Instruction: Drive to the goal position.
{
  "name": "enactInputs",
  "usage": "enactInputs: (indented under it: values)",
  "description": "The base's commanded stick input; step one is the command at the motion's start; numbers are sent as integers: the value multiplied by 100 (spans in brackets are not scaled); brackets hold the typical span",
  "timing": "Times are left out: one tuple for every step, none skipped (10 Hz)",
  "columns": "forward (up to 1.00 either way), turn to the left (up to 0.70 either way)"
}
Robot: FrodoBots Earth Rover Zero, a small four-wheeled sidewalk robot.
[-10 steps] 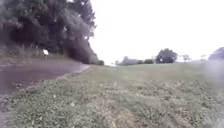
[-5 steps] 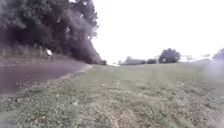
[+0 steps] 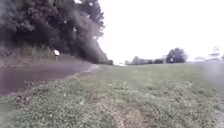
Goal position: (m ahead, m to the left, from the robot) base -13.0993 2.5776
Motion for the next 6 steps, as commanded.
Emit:
enactInputs:
  values:
    - [0,45]
    - [0,45]
    - [0,45]
    - [0,45]
    - [0,45]
    - [0,45]
